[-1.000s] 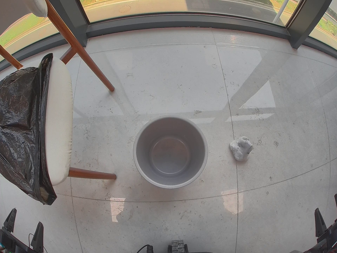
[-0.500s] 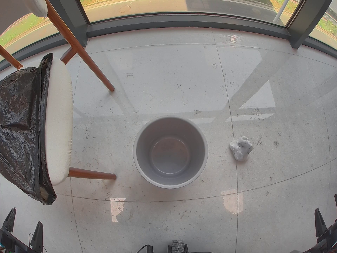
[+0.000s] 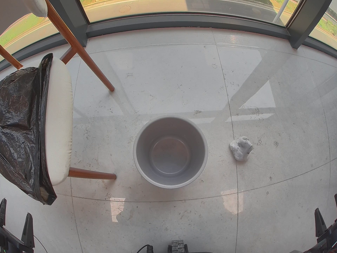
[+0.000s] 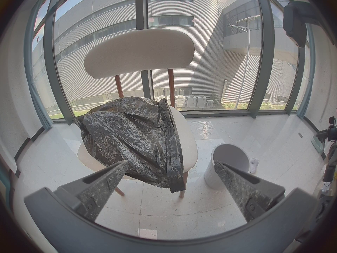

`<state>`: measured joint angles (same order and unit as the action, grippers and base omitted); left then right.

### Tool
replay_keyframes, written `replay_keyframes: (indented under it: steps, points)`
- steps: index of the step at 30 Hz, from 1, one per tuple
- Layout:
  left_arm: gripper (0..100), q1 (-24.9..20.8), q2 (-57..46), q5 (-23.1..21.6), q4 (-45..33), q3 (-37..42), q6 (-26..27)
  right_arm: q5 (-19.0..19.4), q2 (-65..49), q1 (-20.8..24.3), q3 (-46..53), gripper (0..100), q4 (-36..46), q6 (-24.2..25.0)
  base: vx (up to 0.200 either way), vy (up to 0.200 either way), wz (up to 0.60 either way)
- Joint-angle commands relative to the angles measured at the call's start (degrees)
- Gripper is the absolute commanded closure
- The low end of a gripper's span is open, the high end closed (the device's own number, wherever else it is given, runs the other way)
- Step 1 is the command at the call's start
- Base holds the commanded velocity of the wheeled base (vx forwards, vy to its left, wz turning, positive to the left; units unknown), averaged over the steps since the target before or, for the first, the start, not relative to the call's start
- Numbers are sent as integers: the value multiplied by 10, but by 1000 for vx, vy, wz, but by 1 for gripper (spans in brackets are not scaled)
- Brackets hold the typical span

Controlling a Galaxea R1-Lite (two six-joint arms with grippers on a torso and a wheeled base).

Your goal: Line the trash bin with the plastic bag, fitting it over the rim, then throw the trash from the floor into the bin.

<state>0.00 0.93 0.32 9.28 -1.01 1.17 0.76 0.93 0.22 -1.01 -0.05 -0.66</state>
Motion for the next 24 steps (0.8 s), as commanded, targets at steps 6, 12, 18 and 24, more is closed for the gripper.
replay_keyframes:
  steps: [6, 12, 18, 24]
  points:
    - [0, 0, -9, -1, 27, 9, 13, 0, -9, 0, 10, 0, 0, 0, 0, 0, 0]
    - [0, 0, -9, 2, 49, 9, 45, 0, -9, 0, 10, 0, 0, 0, 0, 0, 0]
    - [0, 0, -9, 8, 51, 7, 49, 0, -9, 0, 10, 0, 0, 0, 0, 0, 0]
    - [0, 0, -9, 4, 65, -26, 47, -1, -9, 0, 10, 0, 0, 0, 0, 0, 0]
